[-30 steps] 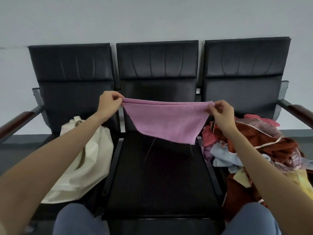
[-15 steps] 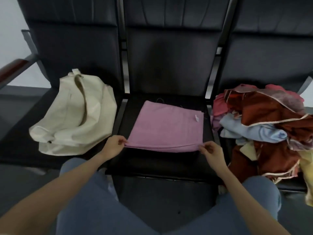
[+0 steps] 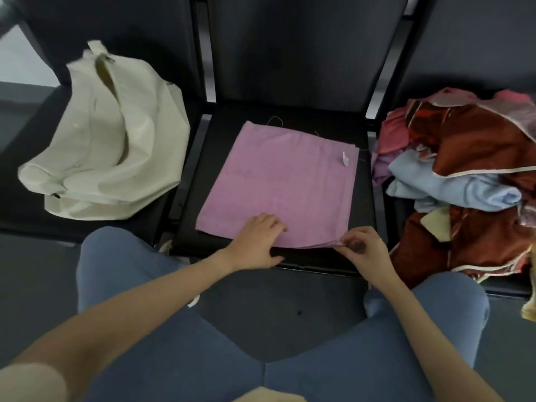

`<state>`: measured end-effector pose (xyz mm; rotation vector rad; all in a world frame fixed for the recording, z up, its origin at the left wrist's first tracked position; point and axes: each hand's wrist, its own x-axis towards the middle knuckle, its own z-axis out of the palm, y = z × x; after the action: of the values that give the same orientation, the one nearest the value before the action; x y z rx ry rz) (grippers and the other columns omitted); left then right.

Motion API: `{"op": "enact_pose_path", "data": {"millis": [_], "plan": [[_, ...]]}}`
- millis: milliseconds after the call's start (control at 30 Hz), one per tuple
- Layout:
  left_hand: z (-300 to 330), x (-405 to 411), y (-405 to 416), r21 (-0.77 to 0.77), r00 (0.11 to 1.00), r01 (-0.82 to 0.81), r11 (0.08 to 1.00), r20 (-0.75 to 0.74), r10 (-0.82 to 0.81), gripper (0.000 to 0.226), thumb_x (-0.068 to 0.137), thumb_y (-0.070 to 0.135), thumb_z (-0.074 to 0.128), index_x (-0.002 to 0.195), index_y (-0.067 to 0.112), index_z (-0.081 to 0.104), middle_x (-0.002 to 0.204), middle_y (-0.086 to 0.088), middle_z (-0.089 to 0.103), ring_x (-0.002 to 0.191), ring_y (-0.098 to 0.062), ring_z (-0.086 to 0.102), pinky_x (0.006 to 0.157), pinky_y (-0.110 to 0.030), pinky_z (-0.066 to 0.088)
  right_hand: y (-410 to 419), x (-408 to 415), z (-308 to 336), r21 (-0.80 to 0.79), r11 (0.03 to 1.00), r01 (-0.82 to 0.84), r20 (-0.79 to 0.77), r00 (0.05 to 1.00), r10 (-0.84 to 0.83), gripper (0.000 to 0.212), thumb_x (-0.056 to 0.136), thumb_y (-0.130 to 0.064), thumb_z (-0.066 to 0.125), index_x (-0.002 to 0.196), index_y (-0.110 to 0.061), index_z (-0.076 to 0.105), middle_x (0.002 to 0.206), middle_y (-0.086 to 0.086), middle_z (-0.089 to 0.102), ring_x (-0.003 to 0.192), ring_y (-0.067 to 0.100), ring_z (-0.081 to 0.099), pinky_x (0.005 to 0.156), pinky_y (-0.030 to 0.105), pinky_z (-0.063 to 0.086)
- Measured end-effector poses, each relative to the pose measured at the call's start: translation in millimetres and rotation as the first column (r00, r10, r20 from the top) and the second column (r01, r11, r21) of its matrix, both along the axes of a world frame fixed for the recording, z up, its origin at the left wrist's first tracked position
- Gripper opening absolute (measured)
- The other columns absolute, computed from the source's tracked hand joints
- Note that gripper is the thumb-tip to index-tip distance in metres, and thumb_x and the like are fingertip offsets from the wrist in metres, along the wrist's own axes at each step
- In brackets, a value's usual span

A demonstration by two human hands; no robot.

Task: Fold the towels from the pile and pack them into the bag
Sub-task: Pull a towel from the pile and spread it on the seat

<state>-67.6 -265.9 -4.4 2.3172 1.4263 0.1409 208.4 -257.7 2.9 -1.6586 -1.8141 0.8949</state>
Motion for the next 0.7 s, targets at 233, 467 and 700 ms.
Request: {"op": "enact_pose_path", "data": {"millis": [233, 467, 700], "plan": [[-17.2, 83.5, 19.1, -0.022, 0.967, 0.067, 0.998, 0.248, -0.059, 0.026, 0.085, 0.016, 0.066, 0.109, 0.004, 0.061, 0.106, -0.01, 0.06, 0.095, -0.025, 0.056, 0.077, -0.041, 0.049, 13.9, 17.7, 3.8, -0.173, 0.974, -0.143, -0.011, 0.99, 0.143, 0.025, 0.068, -0.015, 0.085, 0.072, -0.032, 0.067, 0.08, -0.003, 0.062, 0.067, 0.019, 0.06, 0.065, 0.021, 0.048], [-12.1, 90.7, 27.5, -0.065, 0.967, 0.026, 0.998, 0.256, -0.009, 0.02, 0.099, 0.021, 0.049, 0.106, 0.004, 0.055, 0.104, -0.013, 0.066, 0.086, -0.03, 0.062, 0.066, -0.039, 0.048, 118.5, 9.0, -12.2, -0.067, 0.983, 0.172, 0.131, 0.978, -0.162, 0.024, 0.09, -0.023, 0.064, 0.094, 0.001, 0.068, 0.087, 0.006, 0.065, 0.081, 0.015, 0.058, 0.071, 0.019, 0.038], [2.0, 89.3, 36.4, -0.313, 0.964, 0.086, 0.946, 0.265, 0.0, 0.016, 0.096, 0.023, 0.054, 0.096, 0.008, 0.057, 0.082, 0.0, 0.06, 0.067, -0.016, 0.053, 0.06, -0.029, 0.04, 224.7, -21.6, -28.4, -0.124, 0.868, 0.48, 0.227, 0.866, -0.446, 0.054, 0.088, -0.042, 0.061, 0.121, 0.0, 0.051, 0.122, 0.019, 0.054, 0.11, 0.029, 0.055, 0.093, 0.035, 0.045]]}}
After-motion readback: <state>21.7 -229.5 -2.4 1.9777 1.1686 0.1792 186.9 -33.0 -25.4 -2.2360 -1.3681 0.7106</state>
